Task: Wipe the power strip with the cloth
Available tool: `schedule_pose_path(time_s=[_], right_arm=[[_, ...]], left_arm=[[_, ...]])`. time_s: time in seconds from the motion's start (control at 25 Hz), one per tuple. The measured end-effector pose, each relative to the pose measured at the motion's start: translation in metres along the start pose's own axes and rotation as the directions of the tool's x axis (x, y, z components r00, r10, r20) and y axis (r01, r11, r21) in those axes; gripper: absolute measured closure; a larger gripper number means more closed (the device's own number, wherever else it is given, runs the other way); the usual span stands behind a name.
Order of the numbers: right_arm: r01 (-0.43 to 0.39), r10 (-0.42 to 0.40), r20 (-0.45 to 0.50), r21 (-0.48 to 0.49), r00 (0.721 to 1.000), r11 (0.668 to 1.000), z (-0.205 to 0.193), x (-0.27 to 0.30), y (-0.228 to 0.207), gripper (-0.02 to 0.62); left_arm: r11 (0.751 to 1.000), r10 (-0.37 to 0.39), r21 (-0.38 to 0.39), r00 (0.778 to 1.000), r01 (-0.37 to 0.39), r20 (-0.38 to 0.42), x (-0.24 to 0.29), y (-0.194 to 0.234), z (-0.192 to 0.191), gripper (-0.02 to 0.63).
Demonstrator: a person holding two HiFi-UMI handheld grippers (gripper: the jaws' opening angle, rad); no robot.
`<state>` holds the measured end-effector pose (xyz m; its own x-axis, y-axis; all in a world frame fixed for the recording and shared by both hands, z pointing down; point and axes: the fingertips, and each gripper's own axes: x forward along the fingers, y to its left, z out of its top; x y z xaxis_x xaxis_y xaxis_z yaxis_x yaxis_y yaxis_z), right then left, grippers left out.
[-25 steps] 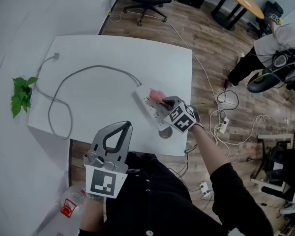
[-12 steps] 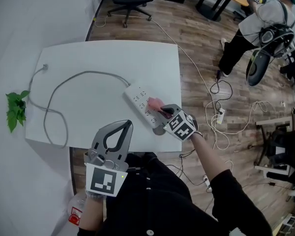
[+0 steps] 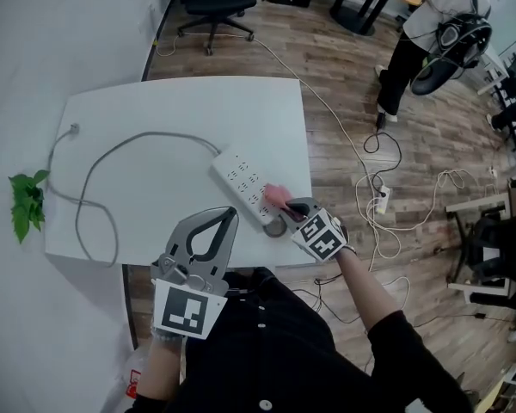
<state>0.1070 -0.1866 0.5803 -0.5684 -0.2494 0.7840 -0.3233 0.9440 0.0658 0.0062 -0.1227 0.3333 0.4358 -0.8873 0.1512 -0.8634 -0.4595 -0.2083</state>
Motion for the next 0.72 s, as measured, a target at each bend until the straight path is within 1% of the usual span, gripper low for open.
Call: schedule_pose_path(time_s=[0.12,0.56,0.72], right_arm=[[0.006,-0.006,0.003,0.013,1.000,1.000,-0.003,0.000,0.003,0.545],[0.025,-0.026,-0.019,-0.026,0.999,0.999,0.000,-0.006,0.002,0.546],[0.044,-0.044,-0.003,-0.045,0.999,0.998,0.009,-0.017,-0.004,0.545]], left_arm=[[1.000,-0.011,0.007,1.000,0.011,0.008,0.002,-0.002,0.000,0.592],[1.000,-0.001,0.011,1.000,0.001,0.014,0.001,0.001,0.004,0.592],[1.000,0.013,0.008,1.000,-0.013,0.018,0.000,0.003,0.006,0.592]])
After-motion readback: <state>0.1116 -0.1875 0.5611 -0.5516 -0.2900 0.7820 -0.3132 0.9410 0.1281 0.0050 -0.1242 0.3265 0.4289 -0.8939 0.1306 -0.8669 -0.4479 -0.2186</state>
